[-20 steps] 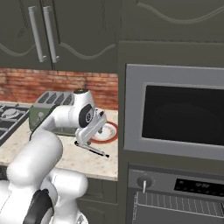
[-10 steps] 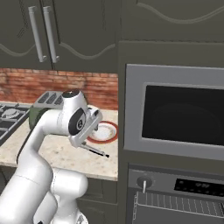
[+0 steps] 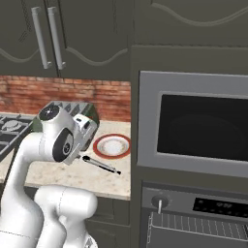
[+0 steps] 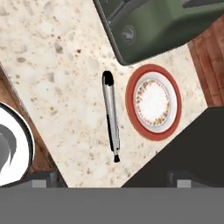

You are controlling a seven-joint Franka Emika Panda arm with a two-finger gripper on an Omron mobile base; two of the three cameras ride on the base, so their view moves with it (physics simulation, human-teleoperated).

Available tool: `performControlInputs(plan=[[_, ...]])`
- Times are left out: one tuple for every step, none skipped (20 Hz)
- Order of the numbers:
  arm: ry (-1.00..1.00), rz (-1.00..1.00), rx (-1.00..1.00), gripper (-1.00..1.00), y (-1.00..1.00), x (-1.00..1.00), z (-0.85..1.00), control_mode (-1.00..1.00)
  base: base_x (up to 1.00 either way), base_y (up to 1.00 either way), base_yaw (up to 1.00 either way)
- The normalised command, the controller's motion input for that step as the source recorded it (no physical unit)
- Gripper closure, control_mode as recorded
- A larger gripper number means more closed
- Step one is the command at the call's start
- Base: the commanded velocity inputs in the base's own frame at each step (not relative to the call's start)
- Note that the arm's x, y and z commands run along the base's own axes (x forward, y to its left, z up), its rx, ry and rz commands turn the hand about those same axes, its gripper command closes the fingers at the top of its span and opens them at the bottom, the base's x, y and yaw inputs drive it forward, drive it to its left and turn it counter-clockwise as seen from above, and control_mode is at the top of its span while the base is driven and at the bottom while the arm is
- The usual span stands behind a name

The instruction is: Pick up the tongs from the counter and place them near the plate next to the oven.

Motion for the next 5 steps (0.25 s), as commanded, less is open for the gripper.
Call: performControlInputs(plan=[[-0.21, 0.0, -0.04, -1.0, 0.31, -0.33, 0.59, -1.0, 0.0, 0.0, 0.0], [-0.2, 0.0, -0.07, -1.0, 0.32, -0.31, 0.64, -1.0, 0.0, 0.0, 0.0], [-0.21, 0.0, -0.08, -1.0, 0.33, -0.29, 0.69, -1.0, 0.0, 0.0, 0.0], [-0.21, 0.0, -0.08, -1.0, 0.27, -0.29, 0.65, -1.0, 0.0, 0.0, 0.0], [-0.23, 0.0, -0.08, -1.0, 0.19, -0.34, 0.66, -1.0, 0.0, 0.0, 0.0]])
